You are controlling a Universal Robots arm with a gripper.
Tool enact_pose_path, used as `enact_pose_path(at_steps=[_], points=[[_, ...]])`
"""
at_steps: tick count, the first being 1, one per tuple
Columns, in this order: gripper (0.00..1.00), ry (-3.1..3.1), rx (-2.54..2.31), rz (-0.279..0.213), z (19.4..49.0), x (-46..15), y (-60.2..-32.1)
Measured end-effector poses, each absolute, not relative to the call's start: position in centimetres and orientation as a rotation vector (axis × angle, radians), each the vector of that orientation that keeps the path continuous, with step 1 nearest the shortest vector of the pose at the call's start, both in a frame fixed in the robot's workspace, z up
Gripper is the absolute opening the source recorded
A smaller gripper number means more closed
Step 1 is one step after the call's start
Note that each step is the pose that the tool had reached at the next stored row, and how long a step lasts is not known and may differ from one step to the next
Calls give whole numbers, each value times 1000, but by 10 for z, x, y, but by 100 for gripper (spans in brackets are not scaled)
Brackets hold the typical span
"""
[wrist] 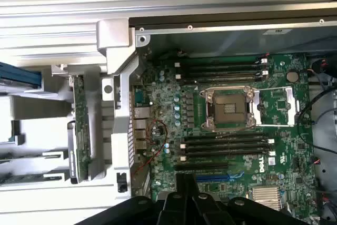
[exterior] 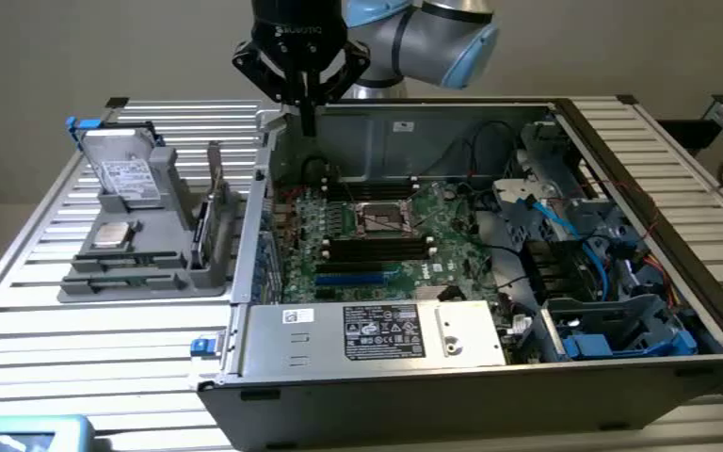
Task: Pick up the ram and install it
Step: 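Reach for the ram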
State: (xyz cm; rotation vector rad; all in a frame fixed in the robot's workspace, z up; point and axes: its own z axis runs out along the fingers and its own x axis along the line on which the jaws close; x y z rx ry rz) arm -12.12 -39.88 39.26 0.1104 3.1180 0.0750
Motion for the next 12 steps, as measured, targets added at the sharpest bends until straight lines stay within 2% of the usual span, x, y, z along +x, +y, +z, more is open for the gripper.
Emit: enact_pose_path(at_steps=[12], points=[[11,3118,111,75,393,-123,-399]])
